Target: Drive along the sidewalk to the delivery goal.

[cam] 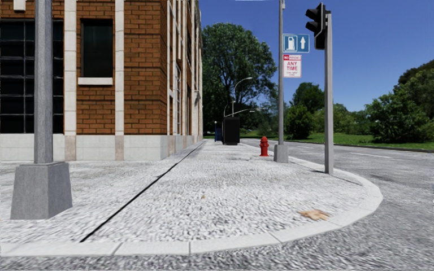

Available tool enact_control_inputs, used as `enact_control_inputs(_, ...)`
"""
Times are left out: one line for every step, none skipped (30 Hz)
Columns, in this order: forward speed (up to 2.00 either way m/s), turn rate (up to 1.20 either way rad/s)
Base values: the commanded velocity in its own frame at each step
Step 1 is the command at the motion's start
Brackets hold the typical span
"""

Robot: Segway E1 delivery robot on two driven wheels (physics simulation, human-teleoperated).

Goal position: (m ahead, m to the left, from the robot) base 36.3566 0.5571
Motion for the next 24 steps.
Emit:
enact_control_inputs(1.5, -0.42)
enact_control_inputs(1.51, -0.31)
enact_control_inputs(1.51, -0.31)
enact_control_inputs(1.52, -0.11)
enact_control_inputs(1.52, 0.0)
enact_control_inputs(1.52, 0.0)
enact_control_inputs(1.53, 0.0)
enact_control_inputs(1.58, 0.0)
enact_control_inputs(1.7, 0.0)
enact_control_inputs(1.7, 0.0)
enact_control_inputs(1.79, 0.0)
enact_control_inputs(1.89, 0.0)
enact_control_inputs(2.0, 0.0)
enact_control_inputs(2.0, 0.0)
enact_control_inputs(2.0, 0.0)
enact_control_inputs(2.0, 0.0)
enact_control_inputs(2.0, 0.0)
enact_control_inputs(2.0, 0.0)
enact_control_inputs(2.0, 0.0)
enact_control_inputs(2.0, 0.0)
enact_control_inputs(2.0, 0.02)
enact_control_inputs(2.0, 0.02)
enact_control_inputs(2.0, 0.21)
enact_control_inputs(2.0, 0.42)
